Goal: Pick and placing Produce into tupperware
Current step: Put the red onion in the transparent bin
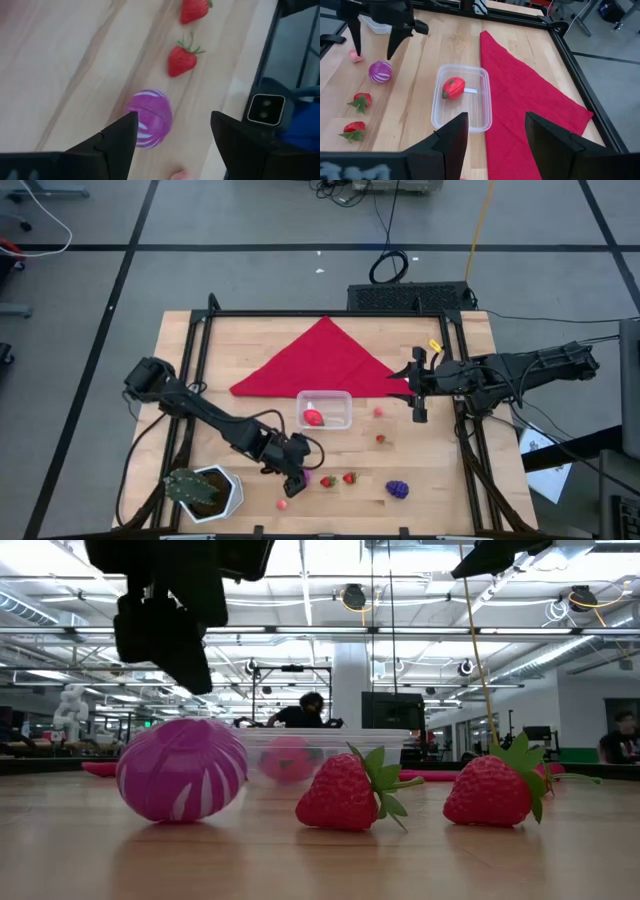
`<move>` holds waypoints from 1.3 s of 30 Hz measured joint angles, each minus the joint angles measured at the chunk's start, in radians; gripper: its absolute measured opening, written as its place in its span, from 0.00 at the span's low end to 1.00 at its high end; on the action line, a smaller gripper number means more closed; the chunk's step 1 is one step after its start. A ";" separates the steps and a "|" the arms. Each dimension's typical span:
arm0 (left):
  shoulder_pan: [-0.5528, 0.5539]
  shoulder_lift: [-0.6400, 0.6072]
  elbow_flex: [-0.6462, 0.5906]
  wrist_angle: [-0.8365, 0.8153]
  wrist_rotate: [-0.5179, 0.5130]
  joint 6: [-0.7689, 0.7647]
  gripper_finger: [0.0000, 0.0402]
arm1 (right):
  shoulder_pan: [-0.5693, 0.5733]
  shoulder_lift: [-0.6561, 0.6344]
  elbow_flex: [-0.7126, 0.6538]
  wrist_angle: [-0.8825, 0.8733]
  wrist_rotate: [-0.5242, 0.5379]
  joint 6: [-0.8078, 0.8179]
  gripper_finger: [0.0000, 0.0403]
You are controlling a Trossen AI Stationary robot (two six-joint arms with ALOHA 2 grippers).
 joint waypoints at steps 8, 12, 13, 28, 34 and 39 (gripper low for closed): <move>-0.030 0.000 0.000 -0.010 -0.078 -0.020 0.63 | 0.000 0.000 0.000 0.001 0.000 0.022 0.46; -0.041 0.000 0.000 -0.019 -0.099 -0.057 0.63 | 0.000 0.000 0.000 0.001 0.000 0.022 0.46; -0.044 0.000 0.000 -0.018 -0.105 -0.065 0.63 | 0.000 0.000 0.000 0.001 0.000 0.023 0.46; -0.046 0.008 0.000 -0.049 -0.139 -0.230 0.63 | 0.000 0.000 0.000 0.002 0.000 0.023 0.46; -0.046 0.036 0.000 -0.067 -0.135 -0.292 0.63 | 0.000 0.000 0.000 0.003 0.000 0.023 0.46; -0.044 0.089 0.000 -0.040 -0.099 -0.297 0.63 | 0.000 0.000 0.000 0.003 0.000 0.023 0.46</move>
